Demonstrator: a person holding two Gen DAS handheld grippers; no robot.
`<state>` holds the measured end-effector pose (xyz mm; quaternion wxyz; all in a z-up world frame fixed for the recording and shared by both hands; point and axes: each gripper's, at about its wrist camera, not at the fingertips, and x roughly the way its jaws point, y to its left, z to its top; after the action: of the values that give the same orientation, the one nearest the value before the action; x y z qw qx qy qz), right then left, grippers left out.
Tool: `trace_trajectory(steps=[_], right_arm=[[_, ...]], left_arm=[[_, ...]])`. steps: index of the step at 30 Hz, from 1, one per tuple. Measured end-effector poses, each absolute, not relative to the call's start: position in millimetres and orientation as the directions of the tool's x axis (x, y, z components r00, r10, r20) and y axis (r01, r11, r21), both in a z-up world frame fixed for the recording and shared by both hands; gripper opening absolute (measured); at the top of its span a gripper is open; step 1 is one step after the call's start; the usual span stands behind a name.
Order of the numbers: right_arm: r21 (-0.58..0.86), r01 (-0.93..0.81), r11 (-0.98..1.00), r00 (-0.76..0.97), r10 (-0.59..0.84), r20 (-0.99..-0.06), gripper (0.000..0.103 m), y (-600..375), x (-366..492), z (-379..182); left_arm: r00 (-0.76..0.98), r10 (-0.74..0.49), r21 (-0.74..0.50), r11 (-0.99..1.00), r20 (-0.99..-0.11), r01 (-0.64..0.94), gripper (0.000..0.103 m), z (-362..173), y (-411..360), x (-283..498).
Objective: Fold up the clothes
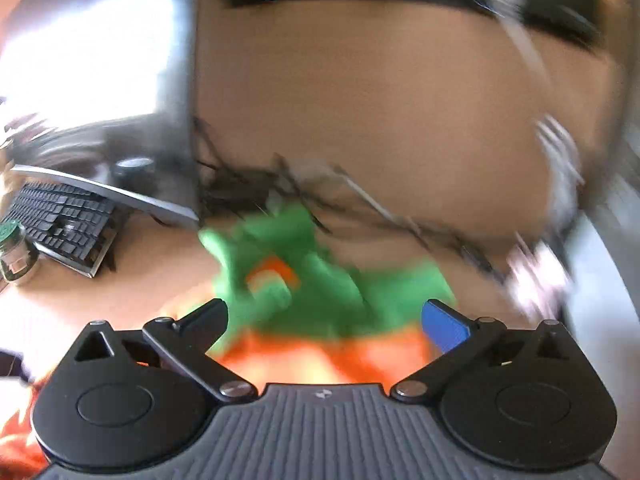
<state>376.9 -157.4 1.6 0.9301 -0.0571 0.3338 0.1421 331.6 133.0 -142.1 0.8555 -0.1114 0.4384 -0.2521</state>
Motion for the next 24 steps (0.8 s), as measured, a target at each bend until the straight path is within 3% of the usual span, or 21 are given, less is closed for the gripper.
trace_trajectory(steps=[4, 12, 14, 20, 24], right_arm=[[-0.102, -0.158, 0.982, 0.706, 0.04, -0.707, 0.103, -177.2, 335.5, -33.1], [-0.383, -0.029, 0.923, 0.669, -0.266, -0.694, 0.103, -190.2, 319.1, -78.8], [-0.367, -0.015, 0.93, 0.659, -0.267, -0.703, 0.103, -196.0, 318.4, -68.2], [-0.148, -0.183, 0.972, 0.736, 0.036, -0.675, 0.103, -179.0, 345.6, -14.6], [-0.214, -0.215, 0.953, 0.775, 0.033, -0.631, 0.103, -145.1, 405.0, -16.5]], left_arm=[[0.531, -0.351, -0.236, 0.933, -0.771, 0.273, 0.103, -164.8, 115.0, 358.3], [0.54, -0.346, -0.207, 0.93, -0.767, 0.303, 0.103, -180.6, 127.5, 354.2], [0.538, -0.373, -0.239, 0.922, -0.756, 0.303, 0.103, -177.0, 135.1, 350.8], [0.465, -0.582, -0.429, 0.81, -0.667, 0.4, 0.103, -164.3, 138.7, 340.2], [0.433, -0.544, -0.383, 0.829, -0.719, 0.407, 0.103, -167.1, 124.2, 324.5]])
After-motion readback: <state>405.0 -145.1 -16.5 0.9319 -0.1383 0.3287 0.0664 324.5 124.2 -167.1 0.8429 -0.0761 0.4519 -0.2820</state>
